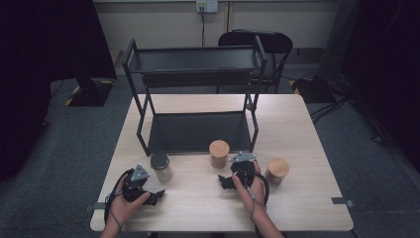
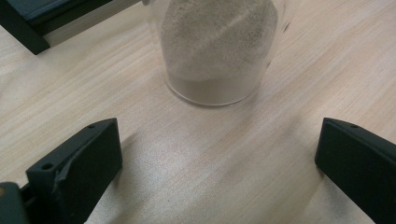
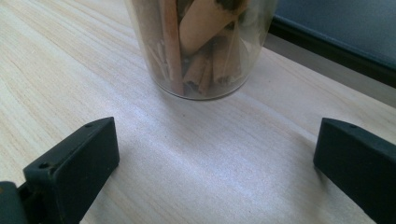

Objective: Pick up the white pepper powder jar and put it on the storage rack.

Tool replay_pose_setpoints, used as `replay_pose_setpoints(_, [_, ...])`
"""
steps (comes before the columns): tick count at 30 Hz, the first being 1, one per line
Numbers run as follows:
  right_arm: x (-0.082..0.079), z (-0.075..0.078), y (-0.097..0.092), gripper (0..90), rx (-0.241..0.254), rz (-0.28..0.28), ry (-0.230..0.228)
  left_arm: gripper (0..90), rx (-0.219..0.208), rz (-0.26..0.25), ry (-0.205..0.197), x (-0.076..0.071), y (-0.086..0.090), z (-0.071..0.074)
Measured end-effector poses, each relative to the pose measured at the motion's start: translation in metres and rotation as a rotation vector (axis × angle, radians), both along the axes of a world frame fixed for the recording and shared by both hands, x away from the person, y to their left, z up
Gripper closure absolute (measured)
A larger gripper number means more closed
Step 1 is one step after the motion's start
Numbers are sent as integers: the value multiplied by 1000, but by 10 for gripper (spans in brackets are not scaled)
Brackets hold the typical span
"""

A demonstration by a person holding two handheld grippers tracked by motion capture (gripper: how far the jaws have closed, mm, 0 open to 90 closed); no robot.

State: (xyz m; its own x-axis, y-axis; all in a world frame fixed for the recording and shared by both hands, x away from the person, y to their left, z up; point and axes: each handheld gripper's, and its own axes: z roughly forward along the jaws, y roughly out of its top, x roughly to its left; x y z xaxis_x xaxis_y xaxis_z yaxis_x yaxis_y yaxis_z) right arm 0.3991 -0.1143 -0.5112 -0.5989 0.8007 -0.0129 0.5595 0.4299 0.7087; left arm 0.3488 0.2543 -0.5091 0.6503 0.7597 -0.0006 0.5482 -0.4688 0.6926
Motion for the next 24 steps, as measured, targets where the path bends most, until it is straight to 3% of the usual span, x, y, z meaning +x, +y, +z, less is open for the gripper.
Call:
replay_pose_setpoints(11, [0,0,0,0,0,0,0,4,-12,7,-5,1,-1,-1])
replay_pose_setpoints(24, [0,0,0,0,0,0,-1,25,-72,39,-3,6,2,4])
